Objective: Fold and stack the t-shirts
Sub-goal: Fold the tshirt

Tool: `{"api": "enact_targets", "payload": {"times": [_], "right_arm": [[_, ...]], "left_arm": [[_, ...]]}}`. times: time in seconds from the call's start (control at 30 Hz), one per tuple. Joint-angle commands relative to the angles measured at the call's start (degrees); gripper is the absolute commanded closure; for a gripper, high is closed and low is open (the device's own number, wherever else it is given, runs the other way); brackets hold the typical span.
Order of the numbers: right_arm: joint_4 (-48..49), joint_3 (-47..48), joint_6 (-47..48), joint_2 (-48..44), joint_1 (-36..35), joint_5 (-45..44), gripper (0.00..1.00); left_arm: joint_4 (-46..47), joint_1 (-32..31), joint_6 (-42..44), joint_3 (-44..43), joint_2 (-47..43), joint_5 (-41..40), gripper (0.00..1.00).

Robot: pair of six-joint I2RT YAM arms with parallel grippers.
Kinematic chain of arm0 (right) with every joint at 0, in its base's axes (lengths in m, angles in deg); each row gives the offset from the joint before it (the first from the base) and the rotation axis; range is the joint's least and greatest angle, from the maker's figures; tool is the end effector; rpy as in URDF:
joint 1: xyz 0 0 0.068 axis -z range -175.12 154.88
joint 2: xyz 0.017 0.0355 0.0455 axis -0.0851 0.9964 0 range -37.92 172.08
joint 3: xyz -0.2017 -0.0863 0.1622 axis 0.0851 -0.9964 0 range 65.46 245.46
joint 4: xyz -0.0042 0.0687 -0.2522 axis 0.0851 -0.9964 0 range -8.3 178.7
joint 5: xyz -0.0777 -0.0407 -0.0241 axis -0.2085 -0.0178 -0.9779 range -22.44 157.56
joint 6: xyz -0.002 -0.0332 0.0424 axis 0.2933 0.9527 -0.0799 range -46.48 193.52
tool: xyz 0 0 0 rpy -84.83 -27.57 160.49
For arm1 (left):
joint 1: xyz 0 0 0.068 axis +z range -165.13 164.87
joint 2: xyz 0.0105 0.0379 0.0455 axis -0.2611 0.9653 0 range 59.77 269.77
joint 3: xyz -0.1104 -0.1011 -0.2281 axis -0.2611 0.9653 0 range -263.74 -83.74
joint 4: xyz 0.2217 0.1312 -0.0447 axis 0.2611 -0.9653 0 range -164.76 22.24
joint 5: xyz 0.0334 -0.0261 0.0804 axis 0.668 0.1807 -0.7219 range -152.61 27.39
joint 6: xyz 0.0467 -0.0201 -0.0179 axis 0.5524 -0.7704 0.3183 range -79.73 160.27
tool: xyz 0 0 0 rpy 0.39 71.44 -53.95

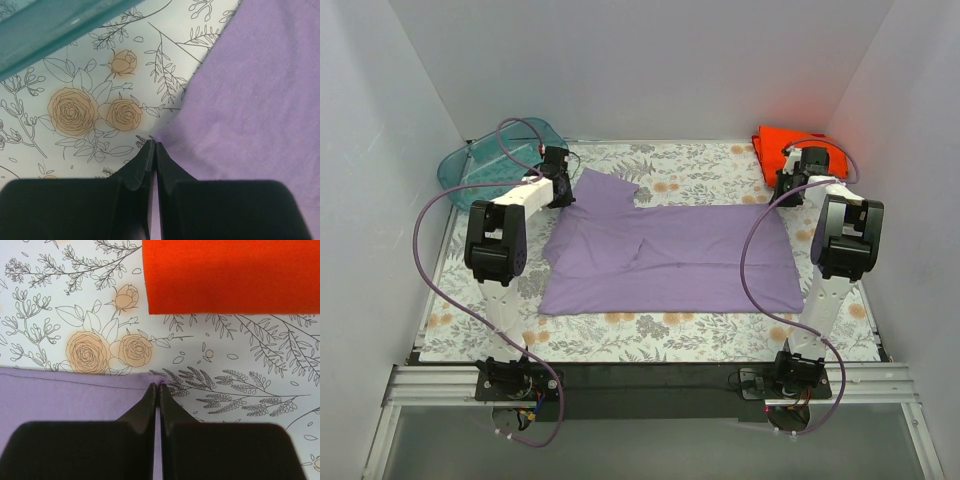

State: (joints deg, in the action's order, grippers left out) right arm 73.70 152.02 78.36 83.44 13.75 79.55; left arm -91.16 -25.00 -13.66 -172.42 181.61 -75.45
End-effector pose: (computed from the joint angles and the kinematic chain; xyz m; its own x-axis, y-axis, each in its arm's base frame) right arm 0.4586 -0.0641 0.1653 -0.7535 0.0341 -0.6565 -0.0454 0.9936 0.1037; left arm 0.4517 -0.0706 0.1633 -0.5216 -0.7093 -0.4743 -0.6372 0.6935 -0.3363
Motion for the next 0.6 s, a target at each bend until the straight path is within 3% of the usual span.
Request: {"api": "enact_targets", "payload": {"times": [0.0,0.57], "right_arm": [[-0.46,1.86,-0.97,-3.58,0.89,0.49,0.99],[-0.73,-5.61,-4.23,-13.16,2.82,2.16,0.99]], "left_arm": [[0.20,0.55,0.76,-2.28,-5.12,-0.08,1.00],[1.60,0.55,0.67,4.40,-12.59,-1.13,1.00]]}}
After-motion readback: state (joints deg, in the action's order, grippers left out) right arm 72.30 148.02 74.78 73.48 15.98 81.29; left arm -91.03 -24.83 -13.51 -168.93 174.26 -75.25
